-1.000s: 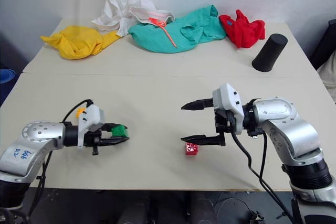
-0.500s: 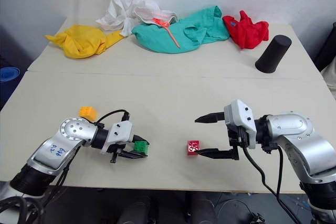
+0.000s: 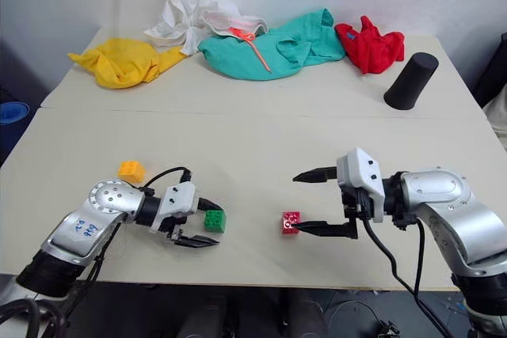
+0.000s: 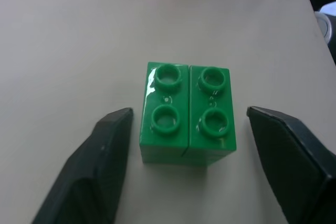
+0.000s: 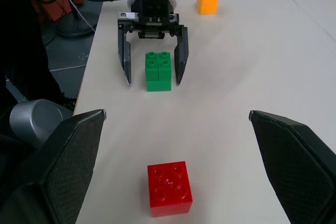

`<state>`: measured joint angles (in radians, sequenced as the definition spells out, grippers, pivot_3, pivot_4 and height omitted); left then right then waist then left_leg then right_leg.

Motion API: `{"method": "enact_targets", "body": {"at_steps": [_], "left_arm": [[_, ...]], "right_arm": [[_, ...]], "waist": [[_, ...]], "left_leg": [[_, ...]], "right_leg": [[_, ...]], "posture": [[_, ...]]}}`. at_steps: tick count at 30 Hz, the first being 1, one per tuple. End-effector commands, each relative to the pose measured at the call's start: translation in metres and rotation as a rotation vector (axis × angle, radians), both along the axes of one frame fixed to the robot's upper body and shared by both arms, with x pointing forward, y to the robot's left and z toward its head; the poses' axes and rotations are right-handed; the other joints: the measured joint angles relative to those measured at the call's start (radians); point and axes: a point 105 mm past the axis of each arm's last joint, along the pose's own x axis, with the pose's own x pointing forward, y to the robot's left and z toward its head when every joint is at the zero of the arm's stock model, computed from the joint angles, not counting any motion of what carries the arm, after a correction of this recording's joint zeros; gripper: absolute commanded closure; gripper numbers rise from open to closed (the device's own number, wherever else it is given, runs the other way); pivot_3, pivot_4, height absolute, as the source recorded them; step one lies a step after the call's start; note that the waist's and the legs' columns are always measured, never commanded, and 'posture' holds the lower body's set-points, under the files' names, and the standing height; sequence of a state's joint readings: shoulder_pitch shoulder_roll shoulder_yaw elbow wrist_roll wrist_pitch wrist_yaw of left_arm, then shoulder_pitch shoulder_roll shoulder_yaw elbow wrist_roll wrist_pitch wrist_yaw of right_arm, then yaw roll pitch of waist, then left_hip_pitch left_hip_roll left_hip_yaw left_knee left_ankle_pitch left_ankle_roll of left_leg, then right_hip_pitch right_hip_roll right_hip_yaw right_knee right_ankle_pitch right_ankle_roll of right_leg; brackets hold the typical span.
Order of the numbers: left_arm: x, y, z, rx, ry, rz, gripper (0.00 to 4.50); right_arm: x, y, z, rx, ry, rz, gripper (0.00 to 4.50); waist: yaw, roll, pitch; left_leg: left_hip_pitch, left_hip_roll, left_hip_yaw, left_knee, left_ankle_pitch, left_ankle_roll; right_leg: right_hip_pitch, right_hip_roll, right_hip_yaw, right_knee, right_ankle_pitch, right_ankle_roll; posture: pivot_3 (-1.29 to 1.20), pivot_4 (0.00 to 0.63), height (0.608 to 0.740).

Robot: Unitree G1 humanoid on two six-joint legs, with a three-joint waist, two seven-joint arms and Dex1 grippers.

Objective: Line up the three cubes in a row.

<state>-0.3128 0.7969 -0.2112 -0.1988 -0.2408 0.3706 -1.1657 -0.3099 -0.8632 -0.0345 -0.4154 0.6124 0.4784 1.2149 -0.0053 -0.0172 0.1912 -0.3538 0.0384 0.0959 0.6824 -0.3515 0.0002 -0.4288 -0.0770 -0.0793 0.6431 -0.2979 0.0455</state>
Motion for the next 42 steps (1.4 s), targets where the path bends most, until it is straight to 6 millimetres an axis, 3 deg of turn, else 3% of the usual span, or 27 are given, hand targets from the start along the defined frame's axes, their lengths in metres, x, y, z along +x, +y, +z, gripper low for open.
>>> {"method": "enact_targets", "body": {"at_steps": [1,6,7,10,14,16,19,22,25,42], "left_arm": [[-0.008,0.033,0.029,-0.031,-0.049,0.125,0.03],[-0.021,0.088,0.051,-0.104,-0.062,0.439,0.03],[-0.024,0.108,0.048,-0.112,-0.071,0.558,0.03],[-0.038,0.142,0.042,-0.143,-0.079,0.781,0.03],[-0.052,0.165,0.028,-0.151,-0.097,0.974,0.03],[-0.048,0.172,0.023,-0.157,-0.134,1.094,0.03],[-0.023,0.169,0.032,-0.286,-0.182,1.244,0.03],[-0.003,0.154,0.032,-0.314,-0.202,1.266,0.03],[0.014,0.160,0.026,-0.339,-0.199,1.392,0.03],[0.061,0.124,0.024,-0.346,-0.150,1.338,0.03]], "right_arm": [[0.000,0.006,0.003,0.014,-0.017,0.040,0.00],[0.006,0.009,0.007,0.035,-0.018,0.068,0.00],[0.008,0.011,0.008,0.045,-0.017,0.076,0.00],[0.012,0.017,0.009,0.061,-0.018,0.097,0.00],[0.016,0.023,0.013,0.071,-0.030,0.122,0.00],[0.019,0.025,0.014,0.069,-0.039,0.133,0.00],[0.021,0.025,0.015,0.060,-0.048,0.142,0.00],[0.021,0.026,0.015,0.062,-0.052,0.149,0.00],[0.019,0.029,0.013,0.065,-0.056,0.156,0.00],[0.009,0.032,0.009,0.094,-0.053,0.126,0.00]], "waist": [[-0.008,0.000,0.000],[-0.012,0.000,0.000],[-0.011,0.000,0.000],[-0.019,0.000,0.000],[-0.019,0.000,0.000],[-0.016,0.000,0.000],[0.003,-0.002,-0.001],[0.004,-0.004,-0.002],[0.003,-0.004,-0.002],[0.002,-0.004,-0.002]], "left_leg": [[0.000,0.000,0.000,0.000,0.000,0.000],[0.000,0.001,0.000,0.000,0.001,-0.001],[0.001,0.001,-0.001,0.000,0.001,-0.001],[0.001,0.001,-0.001,-0.001,0.000,-0.001],[0.001,0.001,-0.001,-0.001,-0.001,0.001],[0.001,0.001,-0.001,-0.001,-0.002,0.002],[0.001,0.000,-0.002,-0.001,-0.003,0.003],[0.000,0.000,-0.003,-0.001,-0.001,0.000],[0.000,0.000,-0.002,-0.001,-0.002,-0.001],[0.000,0.000,-0.001,-0.001,-0.001,-0.002]], "right_leg": [[0.000,0.000,0.000,0.000,0.000,0.000],[0.000,0.000,0.000,0.000,0.000,0.000],[0.000,-0.001,0.000,0.000,0.000,0.000],[0.000,-0.001,0.000,-0.001,0.000,0.000],[0.000,-0.002,0.000,-0.001,0.000,0.000],[0.000,-0.002,0.000,-0.001,0.000,0.000],[0.001,-0.003,0.000,-0.001,0.000,0.000],[0.000,-0.003,-0.001,0.000,0.000,0.000],[0.001,-0.003,0.000,-0.001,0.000,0.000],[0.000,-0.001,-0.001,0.000,0.000,0.000]], "posture": [[0.00,0.150,0.740],[0.00,0.150,0.740],[0.00,0.150,0.740],[0.00,0.150,0.740],[0.00,0.150,0.740],[0.00,0.150,0.740],[0.00,0.150,0.740],[0.00,0.150,0.740],[0.00,0.150,0.740],[0.00,0.150,0.740]]}}
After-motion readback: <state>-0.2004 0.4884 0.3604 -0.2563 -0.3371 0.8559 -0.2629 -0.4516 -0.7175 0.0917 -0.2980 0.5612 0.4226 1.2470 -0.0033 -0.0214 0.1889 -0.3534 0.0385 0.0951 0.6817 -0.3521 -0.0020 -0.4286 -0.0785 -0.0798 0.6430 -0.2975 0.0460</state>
